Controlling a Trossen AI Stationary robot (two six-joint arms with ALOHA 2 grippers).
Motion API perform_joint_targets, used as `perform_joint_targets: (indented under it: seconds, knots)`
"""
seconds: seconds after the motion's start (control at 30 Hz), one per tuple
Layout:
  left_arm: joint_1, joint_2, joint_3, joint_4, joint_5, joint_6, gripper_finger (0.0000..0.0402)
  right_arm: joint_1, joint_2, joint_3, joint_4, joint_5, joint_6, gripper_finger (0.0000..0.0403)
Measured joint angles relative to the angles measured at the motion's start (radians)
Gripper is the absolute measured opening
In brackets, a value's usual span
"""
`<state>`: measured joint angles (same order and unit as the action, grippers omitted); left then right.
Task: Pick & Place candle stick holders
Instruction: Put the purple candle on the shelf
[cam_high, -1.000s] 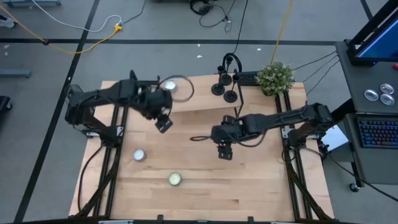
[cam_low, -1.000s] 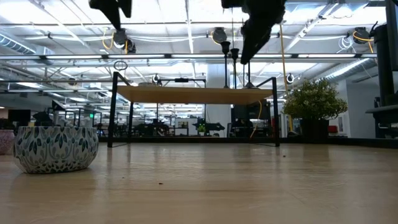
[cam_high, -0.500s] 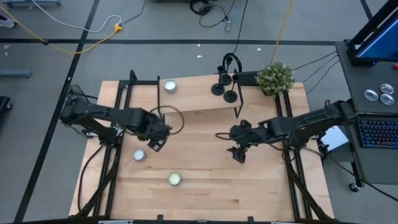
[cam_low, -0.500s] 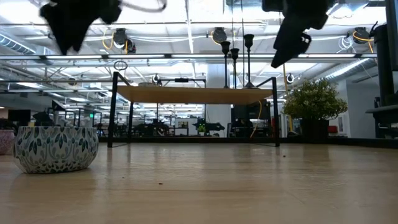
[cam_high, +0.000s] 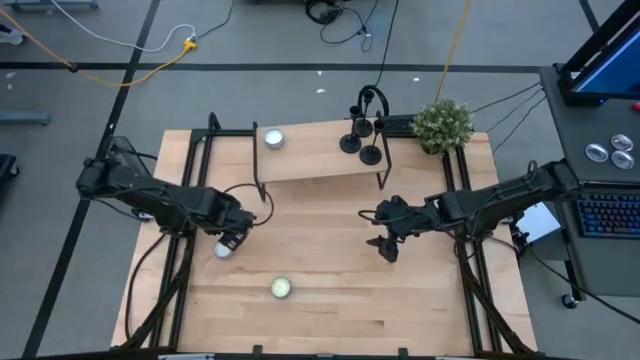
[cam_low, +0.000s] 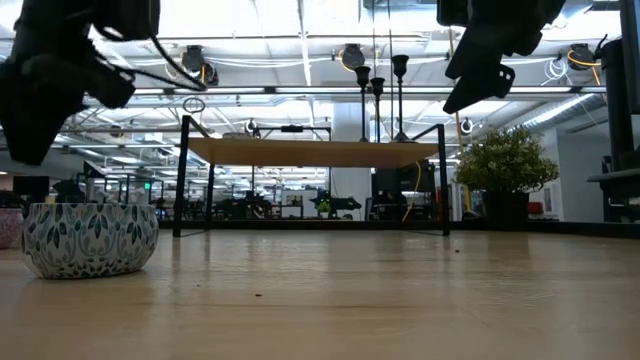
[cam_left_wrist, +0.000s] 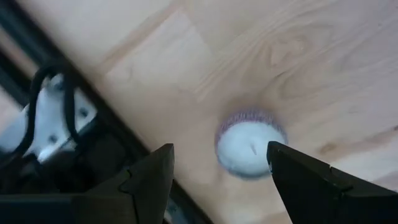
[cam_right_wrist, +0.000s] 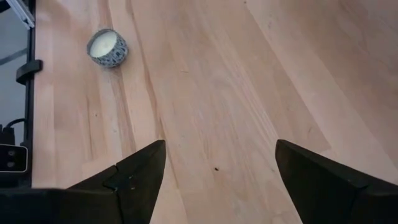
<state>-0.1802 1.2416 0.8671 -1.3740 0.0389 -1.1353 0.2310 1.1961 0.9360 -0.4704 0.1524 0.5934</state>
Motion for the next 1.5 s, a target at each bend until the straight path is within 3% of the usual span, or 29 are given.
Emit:
perform_joint_targets:
  seconds: [0.17,0.43,0.7,0.9,1.2,1.33,1.5]
  knots:
    - [0.000,-0.028,-0.097,0.081,-0.003,0.106,0.0264,0.000,0.000,0.000,0.000,0.002,0.016,0.0293]
    - [0.004,-0.025,-0.091,0.113,-0.008,0.203,0.0227,-0.011,0.000,0.000,0.014,0.003,0.023,0.0293]
    - [0.036,-0.024,-0.092,0.146,0.117,-0.078,0.0194,-0.014,0.000,0.000,0.022,0.003,0.024,0.0293]
    - [0.033,-0.024,-0.092,0.148,0.101,-0.244,0.0187,-0.014,0.000,0.000,0.033,0.003,0.024,0.0293]
    - [-0.004,-0.024,-0.092,0.153,0.197,-0.408,0.0186,-0.013,0.000,0.000,0.033,0.002,0.024,0.0293]
    - [-0.031,-0.024,-0.092,0.154,0.192,-0.448,0.0192,-0.013,0.000,0.000,0.033,0.001,0.024,0.0293]
    - [-0.058,-0.024,-0.092,0.154,0.166,-0.479,0.0228,-0.013,0.000,0.000,0.033,0.001,0.019,0.0293]
